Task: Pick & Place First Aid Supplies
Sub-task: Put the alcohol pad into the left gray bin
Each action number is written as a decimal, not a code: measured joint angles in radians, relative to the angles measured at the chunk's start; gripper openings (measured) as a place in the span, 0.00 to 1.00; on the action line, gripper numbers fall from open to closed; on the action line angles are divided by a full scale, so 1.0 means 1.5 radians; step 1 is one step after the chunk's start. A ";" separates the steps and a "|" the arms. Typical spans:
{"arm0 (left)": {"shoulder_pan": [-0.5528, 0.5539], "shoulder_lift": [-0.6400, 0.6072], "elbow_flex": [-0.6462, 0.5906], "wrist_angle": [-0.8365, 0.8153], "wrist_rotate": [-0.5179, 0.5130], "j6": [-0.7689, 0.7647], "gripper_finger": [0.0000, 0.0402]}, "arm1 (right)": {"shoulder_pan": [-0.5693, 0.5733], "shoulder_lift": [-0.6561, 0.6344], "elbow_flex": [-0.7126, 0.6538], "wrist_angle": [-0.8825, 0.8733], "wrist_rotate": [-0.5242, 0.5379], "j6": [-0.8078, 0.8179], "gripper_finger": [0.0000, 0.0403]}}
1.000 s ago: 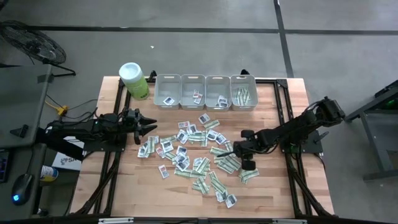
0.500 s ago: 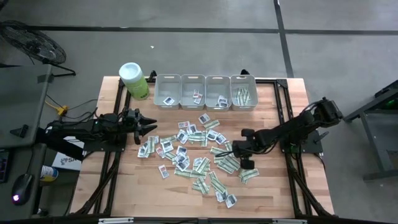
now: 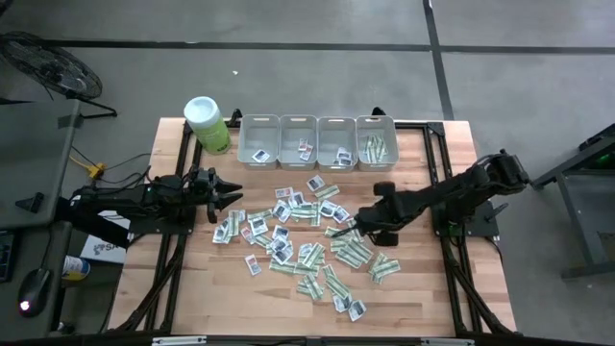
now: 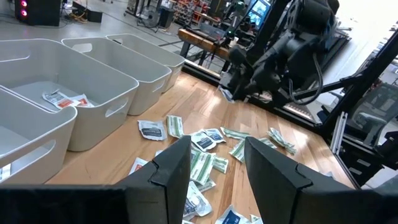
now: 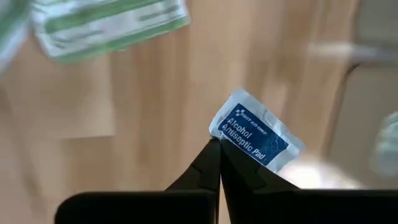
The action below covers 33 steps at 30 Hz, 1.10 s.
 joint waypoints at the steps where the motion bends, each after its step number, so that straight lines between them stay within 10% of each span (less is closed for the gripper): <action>1: 0.000 0.000 0.000 0.000 0.000 0.000 0.37 | -0.012 0.000 0.006 -0.001 0.007 -0.035 0.00; 13: 0.000 0.000 0.000 0.000 0.000 0.000 0.37 | -0.168 -0.001 0.037 0.045 0.035 -0.306 0.00; 33: 0.000 0.000 0.000 0.000 0.000 0.000 0.37 | -0.321 -0.002 0.129 0.280 -0.063 -0.452 0.00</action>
